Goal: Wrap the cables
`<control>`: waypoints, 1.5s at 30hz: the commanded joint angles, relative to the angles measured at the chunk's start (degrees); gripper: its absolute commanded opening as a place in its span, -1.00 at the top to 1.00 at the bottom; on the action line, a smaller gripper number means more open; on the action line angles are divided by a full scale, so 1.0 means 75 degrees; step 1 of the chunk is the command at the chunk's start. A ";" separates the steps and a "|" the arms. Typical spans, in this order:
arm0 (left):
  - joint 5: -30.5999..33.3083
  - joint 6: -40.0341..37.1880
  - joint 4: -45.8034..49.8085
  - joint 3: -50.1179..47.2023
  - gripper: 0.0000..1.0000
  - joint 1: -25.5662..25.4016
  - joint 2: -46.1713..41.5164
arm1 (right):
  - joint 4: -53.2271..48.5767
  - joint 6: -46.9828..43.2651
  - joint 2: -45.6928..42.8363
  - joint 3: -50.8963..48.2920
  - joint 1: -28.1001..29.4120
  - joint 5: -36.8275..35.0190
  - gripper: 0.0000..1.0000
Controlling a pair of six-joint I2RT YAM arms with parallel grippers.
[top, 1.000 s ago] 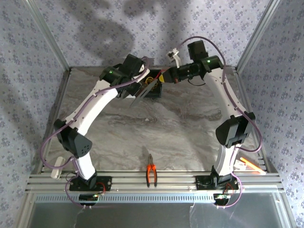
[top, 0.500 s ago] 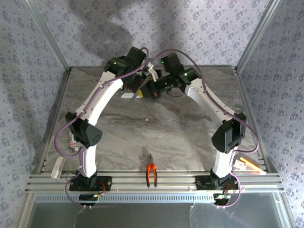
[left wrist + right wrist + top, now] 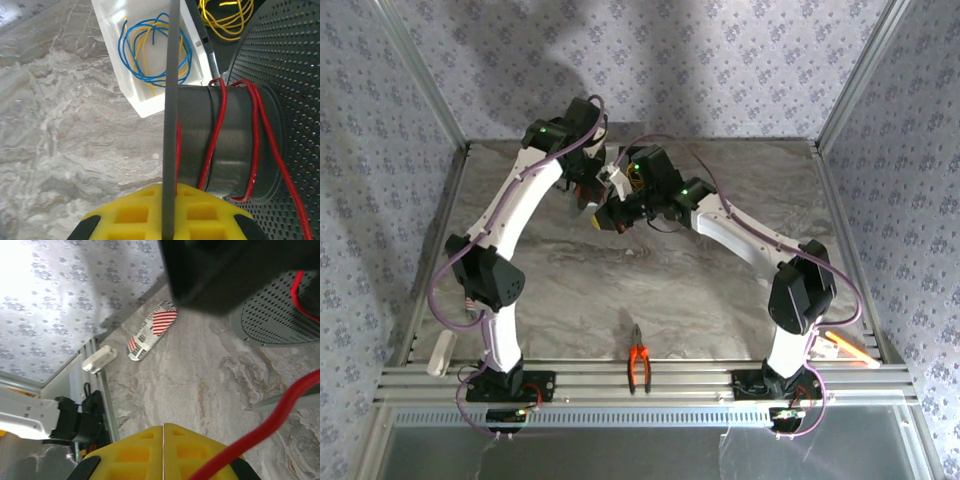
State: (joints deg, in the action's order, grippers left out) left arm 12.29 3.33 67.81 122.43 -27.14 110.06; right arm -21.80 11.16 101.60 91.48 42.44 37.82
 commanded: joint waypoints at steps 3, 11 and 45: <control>-0.0078 0.1476 -0.3308 -0.0972 1.00 0.0817 -0.0877 | 0.0679 0.0481 -0.0852 -0.0878 0.0505 -0.0613 1.00; -0.0690 0.2915 -0.5564 -0.3342 1.00 0.1338 -0.2564 | 0.1977 0.1167 -0.1918 -0.2430 -0.0001 -0.2957 1.00; -0.1012 0.6062 -1.0008 -0.6817 1.00 0.1454 -0.5130 | 0.4771 0.1878 -0.1399 -0.4736 -0.0300 -0.4207 1.00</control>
State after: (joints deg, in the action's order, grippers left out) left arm -3.46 44.34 9.56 68.93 -21.17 76.93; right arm 22.70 24.80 90.21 57.80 41.28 11.14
